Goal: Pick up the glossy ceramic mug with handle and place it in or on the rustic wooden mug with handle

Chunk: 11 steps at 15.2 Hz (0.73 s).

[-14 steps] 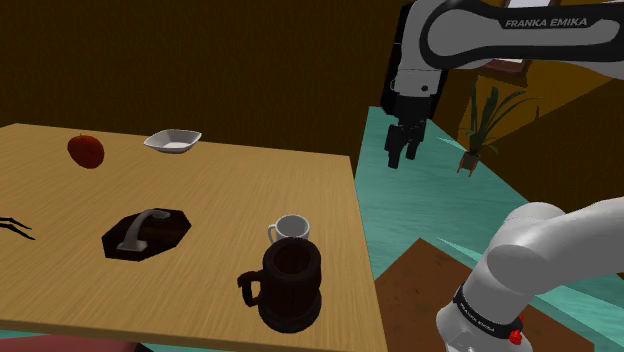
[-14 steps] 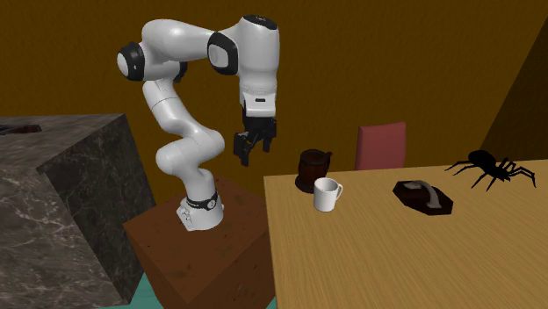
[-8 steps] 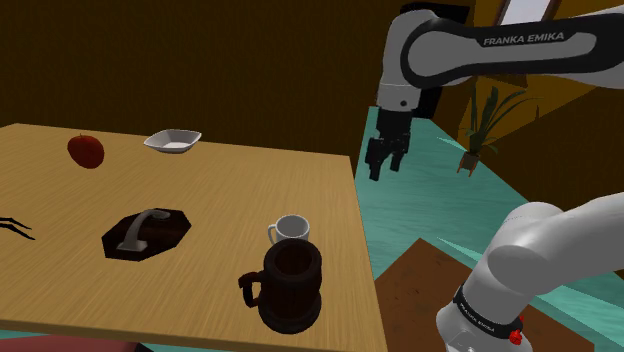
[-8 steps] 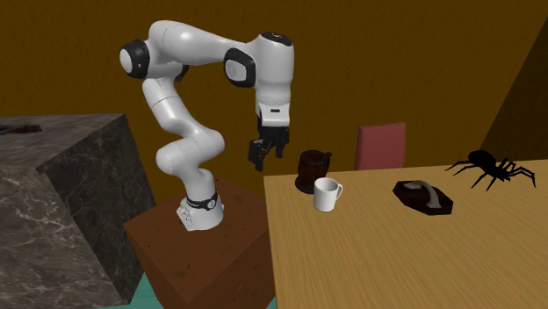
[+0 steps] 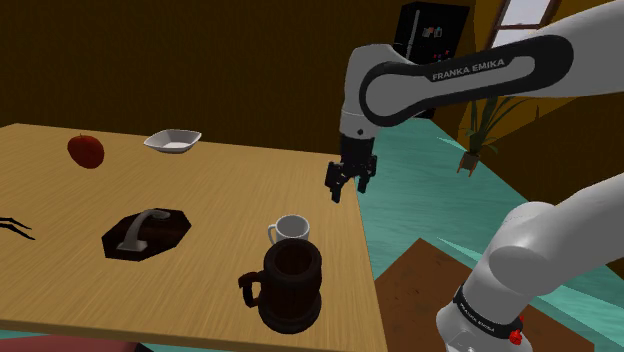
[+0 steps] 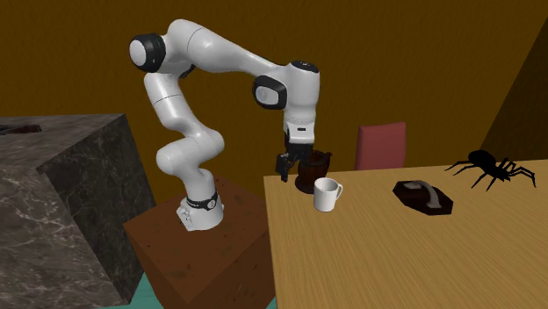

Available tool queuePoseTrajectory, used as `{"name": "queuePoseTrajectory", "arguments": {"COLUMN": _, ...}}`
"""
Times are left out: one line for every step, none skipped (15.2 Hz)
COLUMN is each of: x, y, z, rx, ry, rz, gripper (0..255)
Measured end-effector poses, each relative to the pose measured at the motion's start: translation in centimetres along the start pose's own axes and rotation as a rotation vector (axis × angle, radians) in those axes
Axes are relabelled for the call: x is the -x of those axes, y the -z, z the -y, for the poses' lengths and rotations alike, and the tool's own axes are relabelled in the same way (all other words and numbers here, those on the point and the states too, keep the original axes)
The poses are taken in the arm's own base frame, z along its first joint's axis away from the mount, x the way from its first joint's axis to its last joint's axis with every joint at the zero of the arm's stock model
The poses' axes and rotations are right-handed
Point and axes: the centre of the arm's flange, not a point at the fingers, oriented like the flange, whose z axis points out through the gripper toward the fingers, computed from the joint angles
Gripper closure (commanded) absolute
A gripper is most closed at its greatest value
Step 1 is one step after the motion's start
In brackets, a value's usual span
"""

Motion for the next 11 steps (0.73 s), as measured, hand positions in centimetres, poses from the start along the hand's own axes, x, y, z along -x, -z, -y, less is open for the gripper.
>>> {"name": "queuePoseTrajectory", "arguments": {"x": -0.5, "y": -0.9, "z": 1.1, "rx": -0.001, "ry": -0.011, "rz": -0.004, "gripper": 0}}
{"name": "queuePoseTrajectory", "arguments": {"x": -1.2, "y": -1.3, "z": 2.0, "rx": -0.003, "ry": -0.023, "rz": -0.009, "gripper": 0}}
{"name": "queuePoseTrajectory", "arguments": {"x": -1.6, "y": -2.1, "z": 2.7, "rx": -0.004, "ry": -0.034, "rz": -0.012, "gripper": 0}}
{"name": "queuePoseTrajectory", "arguments": {"x": -2.4, "y": -2.7, "z": 3.5, "rx": -0.005, "ry": -0.046, "rz": -0.017, "gripper": 0}}
{"name": "queuePoseTrajectory", "arguments": {"x": -3.0, "y": -3.7, "z": 4.6, "rx": -0.006, "ry": -0.057, "rz": -0.020, "gripper": 0}}
{"name": "queuePoseTrajectory", "arguments": {"x": -3.4, "y": -4.4, "z": 5.2, "rx": -0.008, "ry": -0.068, "rz": -0.024, "gripper": 0}}
{"name": "queuePoseTrajectory", "arguments": {"x": -3.9, "y": -4.7, "z": 6.1, "rx": -0.009, "ry": -0.079, "rz": -0.029, "gripper": 0}}
{"name": "queuePoseTrajectory", "arguments": {"x": -4.6, "y": -5.6, "z": 6.9, "rx": -0.010, "ry": -0.091, "rz": -0.032, "gripper": 0}}
{"name": "queuePoseTrajectory", "arguments": {"x": -5.0, "y": -6.3, "z": 7.7, "rx": -0.011, "ry": -0.099, "rz": -0.036, "gripper": 0}}
{"name": "queuePoseTrajectory", "arguments": {"x": -5.3, "y": -6.8, "z": 8.1, "rx": -0.013, "ry": -0.104, "rz": -0.037, "gripper": 0}}
{"name": "queuePoseTrajectory", "arguments": {"x": -5.3, "y": -7.3, "z": 8.2, "rx": -0.014, "ry": -0.106, "rz": -0.038, "gripper": 0}}
